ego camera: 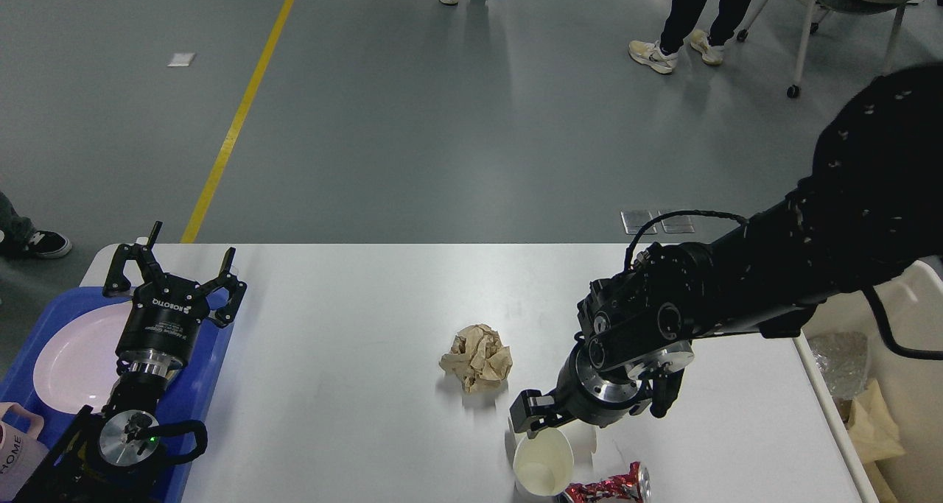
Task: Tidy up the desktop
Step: 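Move the right gripper down over the white paper cup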
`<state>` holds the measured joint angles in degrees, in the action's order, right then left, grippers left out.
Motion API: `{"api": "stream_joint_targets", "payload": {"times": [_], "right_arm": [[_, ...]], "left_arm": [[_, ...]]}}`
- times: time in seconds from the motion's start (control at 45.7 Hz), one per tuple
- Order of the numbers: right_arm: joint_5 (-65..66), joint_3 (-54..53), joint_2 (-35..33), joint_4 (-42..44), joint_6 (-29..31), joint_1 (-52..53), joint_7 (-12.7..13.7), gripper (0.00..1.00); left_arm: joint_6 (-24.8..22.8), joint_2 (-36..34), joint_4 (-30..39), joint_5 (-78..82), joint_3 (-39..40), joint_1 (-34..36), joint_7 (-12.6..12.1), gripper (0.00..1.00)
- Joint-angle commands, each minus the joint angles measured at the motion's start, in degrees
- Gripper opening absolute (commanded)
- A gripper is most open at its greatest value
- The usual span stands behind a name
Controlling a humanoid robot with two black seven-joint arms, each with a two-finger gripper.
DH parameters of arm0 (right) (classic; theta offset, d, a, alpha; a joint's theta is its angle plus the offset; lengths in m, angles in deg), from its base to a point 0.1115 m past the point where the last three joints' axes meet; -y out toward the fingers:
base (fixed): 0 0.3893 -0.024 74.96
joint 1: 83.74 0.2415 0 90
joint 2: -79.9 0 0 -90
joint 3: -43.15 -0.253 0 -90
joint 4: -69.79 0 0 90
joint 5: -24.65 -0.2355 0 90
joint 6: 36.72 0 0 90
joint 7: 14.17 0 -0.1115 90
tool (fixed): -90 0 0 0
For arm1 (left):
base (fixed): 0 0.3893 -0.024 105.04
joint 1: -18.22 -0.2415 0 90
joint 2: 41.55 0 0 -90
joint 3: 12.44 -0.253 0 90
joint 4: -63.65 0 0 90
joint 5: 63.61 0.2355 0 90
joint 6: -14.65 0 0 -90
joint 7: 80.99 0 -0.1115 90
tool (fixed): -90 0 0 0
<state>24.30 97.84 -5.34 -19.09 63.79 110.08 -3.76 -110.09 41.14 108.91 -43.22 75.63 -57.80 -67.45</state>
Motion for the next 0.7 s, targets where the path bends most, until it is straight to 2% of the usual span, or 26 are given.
{"api": "stream_joint_targets", "payload": {"times": [0.0,0.131,0.394,0.46,0.525,0.613,0.679], "right_arm": [[2.01,-0.02,0.25,-0.07,-0.13,-0.89,0.14,0.92],[3.59,0.51,1.12,0.37,-0.84,-3.00,0.14,0.90],[4.13,4.11,3.94,2.57,-7.60,-8.19,0.14,0.89],[4.12,4.46,4.20,2.74,-7.96,-8.80,0.41,0.77],[4.12,4.46,4.55,2.75,-7.96,-9.15,0.84,0.73],[3.95,4.55,4.64,2.83,-7.96,-9.95,1.02,0.61],[3.51,4.55,4.64,3.01,-7.69,-10.21,1.02,0.44]], "left_arm": [[0.02,-0.07,0.00,0.00,0.00,0.00,-0.09,0.97],[0.02,0.01,0.00,0.00,0.00,0.00,0.00,0.97],[0.02,-0.07,0.00,0.00,0.00,0.00,0.00,0.97],[0.02,0.01,0.00,0.00,0.00,0.00,0.00,0.97],[0.02,0.01,0.00,0.00,0.00,0.00,0.00,0.97],[0.02,0.01,0.00,0.00,0.00,0.00,-0.09,0.97],[-0.06,0.01,0.00,0.00,0.00,0.00,0.00,0.97]]}}
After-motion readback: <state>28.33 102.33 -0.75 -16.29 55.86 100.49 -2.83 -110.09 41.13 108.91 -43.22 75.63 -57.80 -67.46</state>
